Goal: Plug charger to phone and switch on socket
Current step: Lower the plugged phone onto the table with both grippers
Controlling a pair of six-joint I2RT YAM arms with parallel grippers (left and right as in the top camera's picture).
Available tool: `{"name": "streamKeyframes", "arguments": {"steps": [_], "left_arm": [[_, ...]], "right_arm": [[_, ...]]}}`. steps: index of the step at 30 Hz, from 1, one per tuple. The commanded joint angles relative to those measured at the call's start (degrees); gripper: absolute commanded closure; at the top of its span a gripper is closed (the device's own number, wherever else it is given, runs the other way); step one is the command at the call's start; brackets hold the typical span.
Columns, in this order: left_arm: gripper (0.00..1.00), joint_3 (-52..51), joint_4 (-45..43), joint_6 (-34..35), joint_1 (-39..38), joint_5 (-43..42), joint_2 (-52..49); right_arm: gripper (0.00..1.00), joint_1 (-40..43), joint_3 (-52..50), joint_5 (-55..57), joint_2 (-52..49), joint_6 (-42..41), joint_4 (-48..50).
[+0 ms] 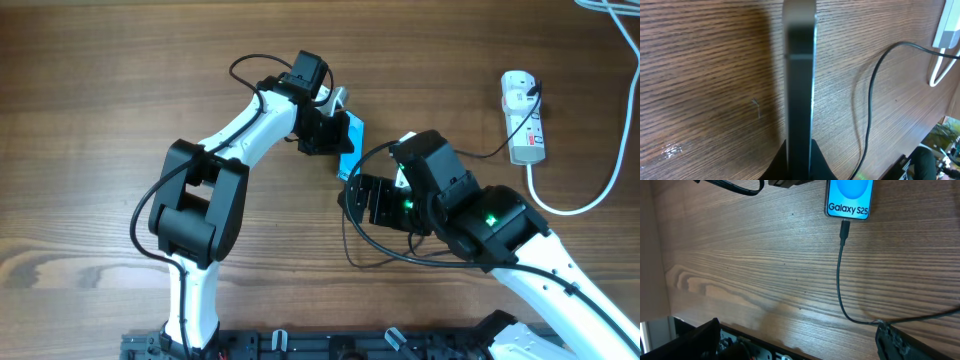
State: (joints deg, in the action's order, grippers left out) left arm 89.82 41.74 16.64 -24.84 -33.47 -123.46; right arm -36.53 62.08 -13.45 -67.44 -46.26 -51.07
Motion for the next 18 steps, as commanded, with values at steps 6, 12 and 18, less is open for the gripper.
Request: {"name": "streamKeyframes", "arguments": {"steps": [6,12,18], "left_arm": [[0.96,-0.63,-0.39,0.50,0.22,0.15,-1.16],[0.94,-0.70,-0.35,0.48,0.22,2.10,-2.47],[0.85,-0.70,0.13,0.50,0.22,5.55,-2.47]], "right_arm": [[0.00,0.28,1.33,0.92,-0.17,-0.22,-0.42],[0.00,0.28,1.33,0.92,-0.17,-0.22,-0.92],[0.00,0.28,1.33,0.94,-0.17,-0.20,-2.08]]}}
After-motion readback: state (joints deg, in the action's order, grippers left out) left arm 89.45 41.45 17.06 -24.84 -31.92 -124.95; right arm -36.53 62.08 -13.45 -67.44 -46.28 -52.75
